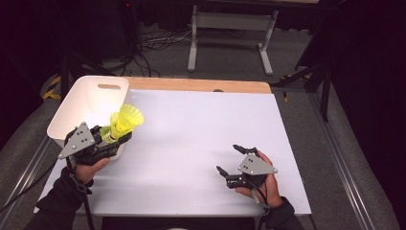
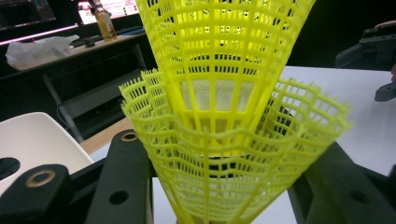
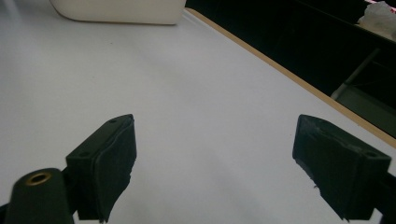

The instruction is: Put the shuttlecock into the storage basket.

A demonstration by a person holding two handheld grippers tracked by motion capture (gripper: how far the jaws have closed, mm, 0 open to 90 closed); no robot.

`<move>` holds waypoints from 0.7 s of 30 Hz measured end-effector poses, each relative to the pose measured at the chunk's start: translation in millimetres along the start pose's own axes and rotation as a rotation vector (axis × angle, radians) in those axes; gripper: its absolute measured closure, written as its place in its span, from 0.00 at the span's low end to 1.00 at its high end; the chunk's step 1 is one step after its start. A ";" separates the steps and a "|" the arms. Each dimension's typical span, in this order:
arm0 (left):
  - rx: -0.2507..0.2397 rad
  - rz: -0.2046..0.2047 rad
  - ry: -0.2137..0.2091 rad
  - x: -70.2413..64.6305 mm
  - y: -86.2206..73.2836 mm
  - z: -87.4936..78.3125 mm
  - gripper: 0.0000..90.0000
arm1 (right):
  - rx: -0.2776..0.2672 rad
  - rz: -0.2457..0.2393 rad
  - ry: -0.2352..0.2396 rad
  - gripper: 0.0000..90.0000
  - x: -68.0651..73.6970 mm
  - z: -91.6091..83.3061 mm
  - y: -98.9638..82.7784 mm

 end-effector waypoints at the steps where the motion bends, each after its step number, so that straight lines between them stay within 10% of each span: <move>1: -0.005 -0.006 -0.004 0.7 1.1 -0.7 0.63 | 0.000 0.001 -0.001 0.14 0.0 0.1 -0.1; 21: 0.010 -0.006 0.019 15.6 12.3 -9.1 0.63 | 0.020 0.006 0.002 0.14 1.2 2.3 -3.6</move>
Point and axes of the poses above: each handheld gripper's, and its own axes: z roughly forward along the jaws, y roughly out of its top, x roughly to its left, the point moved 8 cm from there along z, roughly forward along the jaws, and after that the axes turned 13 degrees about -x, right-handed, at the moved point
